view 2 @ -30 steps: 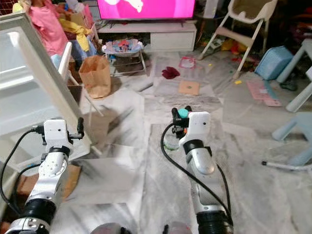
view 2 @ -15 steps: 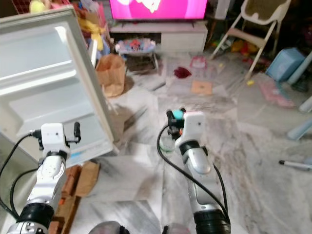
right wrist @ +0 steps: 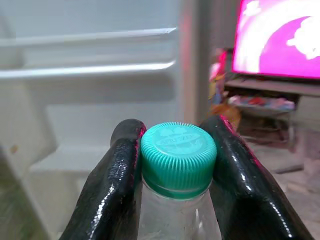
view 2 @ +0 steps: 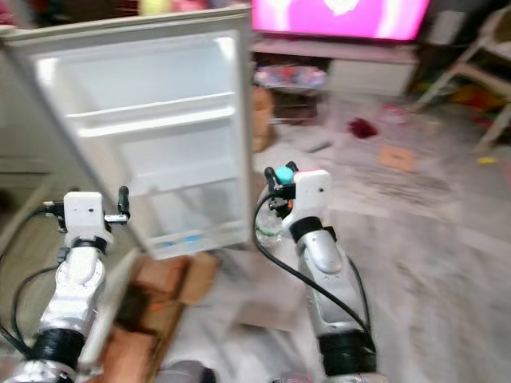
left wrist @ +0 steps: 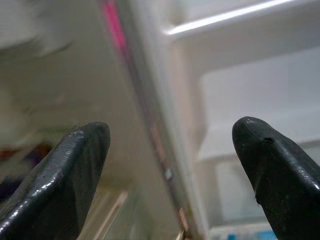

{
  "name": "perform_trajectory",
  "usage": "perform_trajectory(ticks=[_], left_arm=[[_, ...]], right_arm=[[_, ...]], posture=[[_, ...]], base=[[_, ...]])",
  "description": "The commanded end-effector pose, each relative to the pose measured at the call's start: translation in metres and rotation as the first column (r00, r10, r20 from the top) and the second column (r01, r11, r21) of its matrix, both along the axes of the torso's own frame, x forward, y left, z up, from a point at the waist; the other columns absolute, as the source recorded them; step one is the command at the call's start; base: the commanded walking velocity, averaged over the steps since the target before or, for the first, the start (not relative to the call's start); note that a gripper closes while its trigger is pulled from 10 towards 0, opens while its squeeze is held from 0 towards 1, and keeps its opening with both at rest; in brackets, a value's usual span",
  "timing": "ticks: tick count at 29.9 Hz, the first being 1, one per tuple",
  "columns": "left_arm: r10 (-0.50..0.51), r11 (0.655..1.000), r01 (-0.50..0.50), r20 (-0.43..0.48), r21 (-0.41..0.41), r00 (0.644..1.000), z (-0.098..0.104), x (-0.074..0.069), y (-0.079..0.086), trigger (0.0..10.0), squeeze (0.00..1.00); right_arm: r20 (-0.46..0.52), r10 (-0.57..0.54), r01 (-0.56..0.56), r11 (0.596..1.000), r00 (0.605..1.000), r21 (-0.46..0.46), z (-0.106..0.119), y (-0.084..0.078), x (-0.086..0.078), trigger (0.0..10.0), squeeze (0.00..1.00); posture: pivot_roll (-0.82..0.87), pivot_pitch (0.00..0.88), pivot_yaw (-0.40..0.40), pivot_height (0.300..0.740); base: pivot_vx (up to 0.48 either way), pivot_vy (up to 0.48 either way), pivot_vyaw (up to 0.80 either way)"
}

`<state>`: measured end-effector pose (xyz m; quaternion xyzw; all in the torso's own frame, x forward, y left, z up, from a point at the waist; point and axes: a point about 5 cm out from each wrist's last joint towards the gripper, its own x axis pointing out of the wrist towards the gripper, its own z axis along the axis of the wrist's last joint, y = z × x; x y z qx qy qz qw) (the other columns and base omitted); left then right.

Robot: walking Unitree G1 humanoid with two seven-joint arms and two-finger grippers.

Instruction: Restocking fridge

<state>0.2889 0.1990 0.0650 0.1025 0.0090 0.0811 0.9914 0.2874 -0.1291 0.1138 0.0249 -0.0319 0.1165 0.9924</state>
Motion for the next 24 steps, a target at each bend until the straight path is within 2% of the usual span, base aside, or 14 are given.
perform_trajectory(ticks=[1, 5, 8, 9, 11, 14, 17, 19, 24], left_arm=[[0.007, 1.0, -0.007, -0.034, -0.011, 0.999, -0.007, -0.002, 0.001, 10.0, 0.0], [0.005, 1.0, -0.006, -0.027, -0.015, 1.0, -0.007, -0.002, -0.004, 10.0, 0.0], [-0.026, 1.0, 0.026, -0.038, -0.001, 0.999, -0.008, -0.001, -0.01, 10.0, 0.0], [-0.063, 0.998, 0.062, -0.042, -0.023, 0.997, -0.009, 0.0, -0.013, 10.0, 0.0], [-0.081, 0.996, 0.08, -0.036, -0.03, 0.996, -0.008, 0.0, -0.016, 10.0, 0.0], [-0.084, 0.996, 0.083, -0.035, -0.03, 0.996, -0.008, 0.001, -0.016, 10.0, 0.0], [-0.083, 0.996, 0.082, -0.033, -0.029, 0.996, -0.007, 0.001, -0.016, 10.0, 0.0], [-0.083, 0.996, 0.081, -0.036, -0.035, 0.996, -0.007, 0.002, -0.015, 10.0, 0.0], [-0.091, 0.995, 0.09, -0.032, -0.042, 0.995, -0.007, 0.002, -0.017, 10.0, 0.0]], right_arm=[[0.034, 0.003, -0.003, 1.0, 0.999, -0.001, 0.006, 0.004, 0.001, 10.0, 0.0], [0.033, -0.009, 0.01, 1.0, 0.999, -0.029, 0.003, 0.0, -0.003, 10.0, 0.0], [0.018, -0.033, 0.034, 0.999, 0.999, -0.041, -0.002, -0.006, -0.006, 10.0, 0.0], [0.007, -0.041, 0.041, 0.998, 0.999, -0.045, -0.004, -0.008, -0.006, 10.0, 0.0], [0.002, -0.072, 0.071, 0.994, 0.997, -0.088, -0.008, -0.011, -0.007, 10.0, 0.0], [-0.004, -0.089, 0.088, 0.991, 0.996, -0.103, -0.011, -0.012, -0.008, 10.0, 0.0], [0.014, -0.071, 0.072, 0.989, 0.997, -0.13, -0.011, -0.01, -0.009, 10.0, 0.0], [0.002, -0.023, 0.023, 0.997, 1.0, -0.076, -0.009, -0.004, -0.01, 10.0, 0.0], [0.032, -0.009, 0.013, 0.993, 0.999, -0.115, -0.006, 0.003, -0.011, 10.0, 0.0]], posture=[[-0.01, 0.0, 0.002, 0.74], [-0.02, 0.0, 0.004, 0.74], [-0.02, 0.0, 0.005, 0.74], [-0.03, 0.005, 0.008, 0.74], [-0.03, 0.007, 0.011, 0.74], [-0.03, 0.009, 0.012, 0.74], [-0.03, 0.012, 0.013, 0.74], [-0.04, 0.014, 0.011, 0.74], [-0.04, 0.018, 0.008, 0.74]], base=[[0.0, 0.0, 0.0], [0.0, 0.0, 0.0], [0.0, 0.0, 0.0], [0.0, 0.0, 0.0], [0.0, 0.0, 0.0], [0.0, 0.0, 0.0], [0.172, 0.0, 0.0], [0.349, 0.0, 0.0], [0.411, 0.0, 0.0]])
